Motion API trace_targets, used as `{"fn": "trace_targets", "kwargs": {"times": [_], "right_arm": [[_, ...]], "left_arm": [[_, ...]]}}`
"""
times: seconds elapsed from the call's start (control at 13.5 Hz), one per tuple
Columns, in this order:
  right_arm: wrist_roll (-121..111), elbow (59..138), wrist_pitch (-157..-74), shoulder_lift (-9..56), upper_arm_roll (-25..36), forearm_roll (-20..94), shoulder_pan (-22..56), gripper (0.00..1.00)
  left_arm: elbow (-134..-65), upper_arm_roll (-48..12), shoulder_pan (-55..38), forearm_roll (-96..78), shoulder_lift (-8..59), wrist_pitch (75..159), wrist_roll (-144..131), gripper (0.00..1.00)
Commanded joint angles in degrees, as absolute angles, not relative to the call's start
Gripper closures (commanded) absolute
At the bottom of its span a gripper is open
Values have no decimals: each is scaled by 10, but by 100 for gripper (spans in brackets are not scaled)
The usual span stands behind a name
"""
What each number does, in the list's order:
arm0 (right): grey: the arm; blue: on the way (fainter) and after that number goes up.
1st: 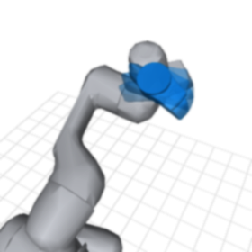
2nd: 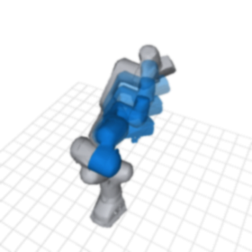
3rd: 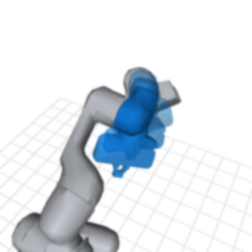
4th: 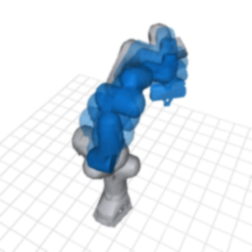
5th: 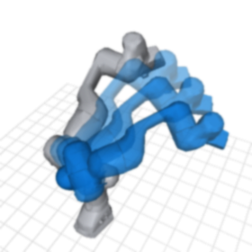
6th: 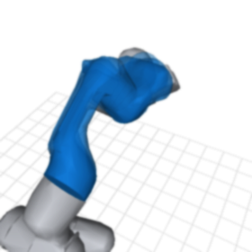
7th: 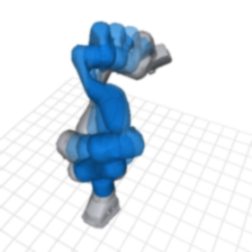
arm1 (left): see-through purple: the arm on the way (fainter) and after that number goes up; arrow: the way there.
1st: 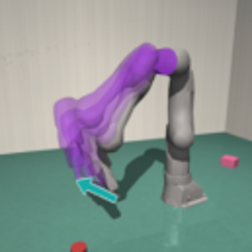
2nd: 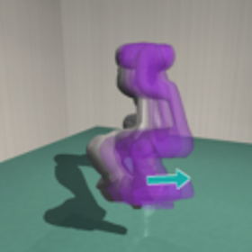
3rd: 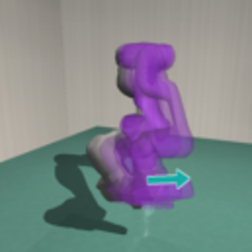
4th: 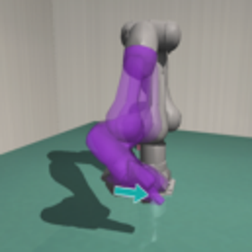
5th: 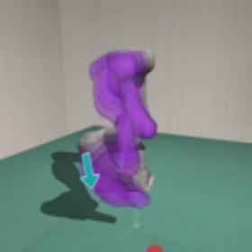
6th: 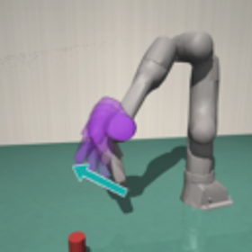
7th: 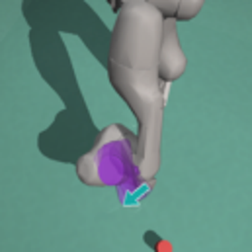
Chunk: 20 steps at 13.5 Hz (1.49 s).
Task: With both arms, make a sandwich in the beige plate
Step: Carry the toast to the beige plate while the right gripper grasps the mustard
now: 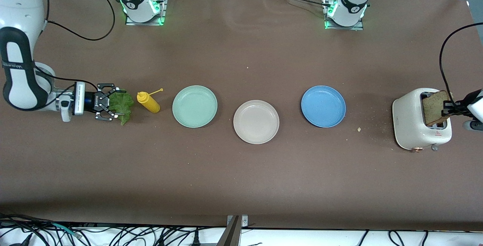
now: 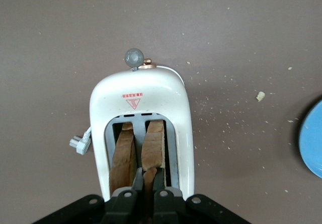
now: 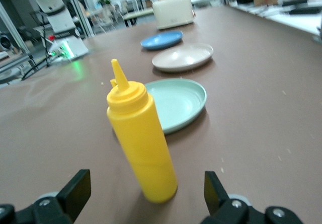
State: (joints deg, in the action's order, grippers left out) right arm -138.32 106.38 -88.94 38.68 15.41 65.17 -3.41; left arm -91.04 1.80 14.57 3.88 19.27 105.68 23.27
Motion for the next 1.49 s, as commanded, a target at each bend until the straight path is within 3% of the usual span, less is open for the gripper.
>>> {"fn": "trace_targets", "kwargs": {"times": [0.0, 0.3, 0.74, 0.82, 0.89, 0.97, 1.04, 1.11, 1.19, 1.41], "right_arm": [[-1445, 1042, -866, 426, 140, 683, -35, 0], [-1458, 1037, -853, 447, 126, 703, -37, 0], [-1471, 1040, -851, 459, 96, 726, -35, 1], [-1470, 1041, -851, 459, 96, 726, -34, 6], [-1471, 1040, -849, 459, 96, 726, -35, 23], [-1470, 1040, -848, 459, 96, 726, -34, 57], [-1469, 1039, -844, 459, 96, 726, -35, 77], [-1464, 1039, -840, 459, 96, 726, -35, 90], [-1460, 1038, -837, 457, 96, 725, -37, 99], [-1450, 1028, -821, 455, 98, 718, -40, 100]], "left_arm": [[-841, 12, 142, 48, 192, 991, 245, 100], [-790, -25, 139, 42, 192, 920, 245, 100], [-792, -39, 99, -99, 207, 905, 238, 100], [-793, -38, 81, -111, 214, 905, 229, 100], [-793, -39, 62, -127, 223, 905, 207, 100], [-792, -39, 51, -142, 233, 905, 200, 100], [-792, -39, 44, -156, 238, 905, 201, 100], [-793, -39, 41, -182, 241, 905, 201, 100], [-792, -39, 35, -218, 250, 905, 200, 100], [-792, -38, -12, -278, 290, 906, 168, 100]]}}
